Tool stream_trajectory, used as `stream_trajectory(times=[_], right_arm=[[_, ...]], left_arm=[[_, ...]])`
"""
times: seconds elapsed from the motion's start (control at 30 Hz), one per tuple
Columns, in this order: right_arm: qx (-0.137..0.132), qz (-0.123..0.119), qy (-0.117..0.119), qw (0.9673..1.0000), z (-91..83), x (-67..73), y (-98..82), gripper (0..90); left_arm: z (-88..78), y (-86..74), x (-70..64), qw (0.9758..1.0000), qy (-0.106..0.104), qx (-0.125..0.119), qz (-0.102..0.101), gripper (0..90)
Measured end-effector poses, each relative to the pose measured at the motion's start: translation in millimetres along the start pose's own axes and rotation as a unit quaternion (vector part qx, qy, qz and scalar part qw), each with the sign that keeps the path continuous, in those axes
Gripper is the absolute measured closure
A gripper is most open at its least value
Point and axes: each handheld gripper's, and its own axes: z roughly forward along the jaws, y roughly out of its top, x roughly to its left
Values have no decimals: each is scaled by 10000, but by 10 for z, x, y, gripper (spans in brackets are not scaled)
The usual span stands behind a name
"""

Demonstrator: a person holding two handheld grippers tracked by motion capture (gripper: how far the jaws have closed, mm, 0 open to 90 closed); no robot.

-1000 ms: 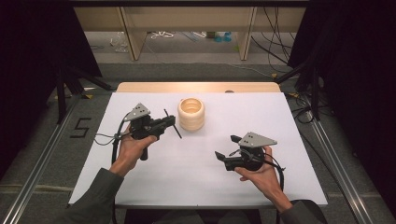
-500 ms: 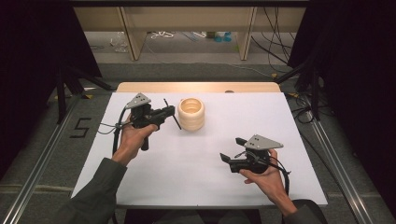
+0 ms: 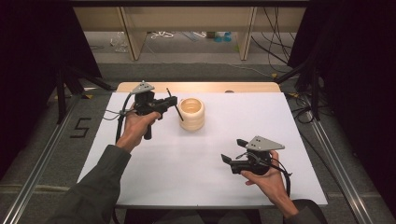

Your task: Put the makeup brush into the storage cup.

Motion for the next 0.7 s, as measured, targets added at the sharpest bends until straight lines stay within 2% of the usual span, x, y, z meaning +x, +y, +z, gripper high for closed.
stream_trajectory(times=[0.07,0.1,0.3,0.37,0.57,0.7], right_arm=[[10,-1,26,10000,0,2,1,194],[7,-4,28,10000,1,2,1,194],[-45,15,24,10000,11,-6,-3,198],[-19,16,27,10000,6,-8,-1,200],[-20,16,18,10000,12,-13,0,203],[-4,31,24,10000,14,-13,0,206]], left_arm=[[34,32,3,10000,0,-11,-27,847],[49,50,8,10000,-2,-7,32,847],[132,132,12,10000,43,18,62,847],[159,155,19,10000,79,-2,12,847],[212,248,39,9996,207,24,164,847],[265,290,55,9996,243,34,163,847]])
